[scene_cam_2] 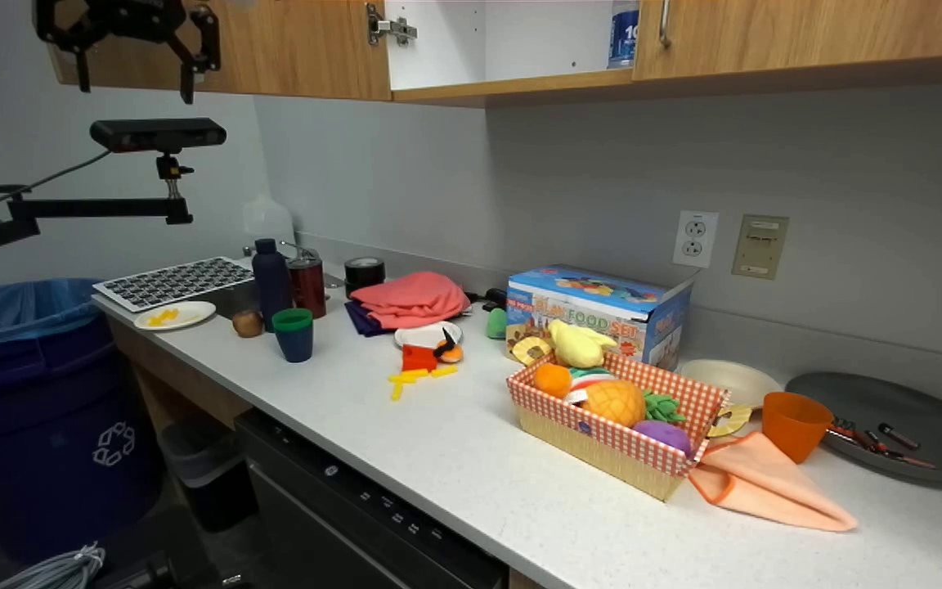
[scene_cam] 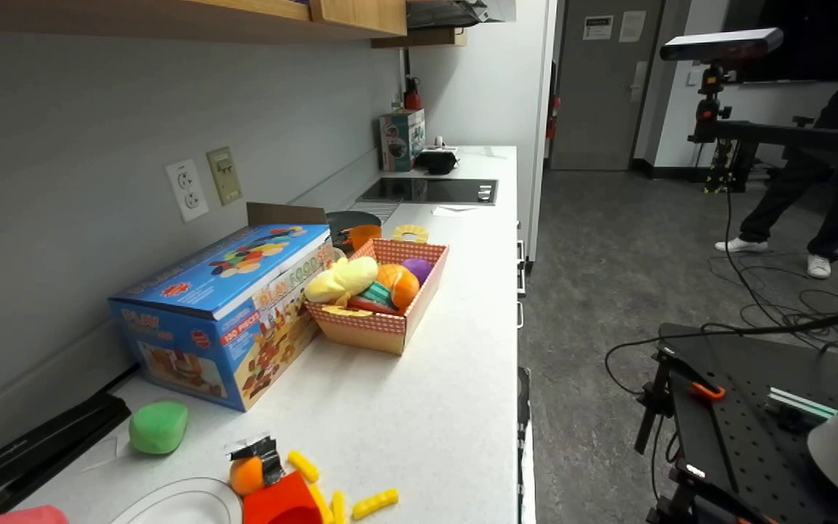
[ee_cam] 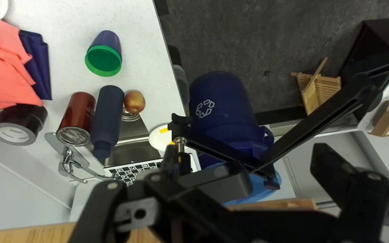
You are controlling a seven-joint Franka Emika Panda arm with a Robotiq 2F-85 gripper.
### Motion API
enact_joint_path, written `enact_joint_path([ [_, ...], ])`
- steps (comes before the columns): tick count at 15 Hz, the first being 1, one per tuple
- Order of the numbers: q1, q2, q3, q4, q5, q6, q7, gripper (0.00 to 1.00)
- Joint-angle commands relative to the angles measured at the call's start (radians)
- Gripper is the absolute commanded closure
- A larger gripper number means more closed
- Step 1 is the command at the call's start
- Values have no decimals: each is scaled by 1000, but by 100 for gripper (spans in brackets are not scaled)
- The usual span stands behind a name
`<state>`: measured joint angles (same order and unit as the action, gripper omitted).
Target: Open the left upper cabinet door
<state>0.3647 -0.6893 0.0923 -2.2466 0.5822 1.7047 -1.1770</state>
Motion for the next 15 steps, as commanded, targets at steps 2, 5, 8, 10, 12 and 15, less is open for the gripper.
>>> enact_joint_path([
  [2, -18, -128, 6, 7, -51, -28, 54, 0],
  [5, 4, -99, -2, 9, -35, -6, 46, 0],
  [8, 5, -111, -3, 8, -38, -10, 49, 0],
  [10, 4, -110, -3, 6, -38, -10, 49, 0],
  [12, 4, -110, -3, 6, -38, -10, 49, 0],
  [15, 4, -110, -3, 5, -38, -10, 49, 0],
])
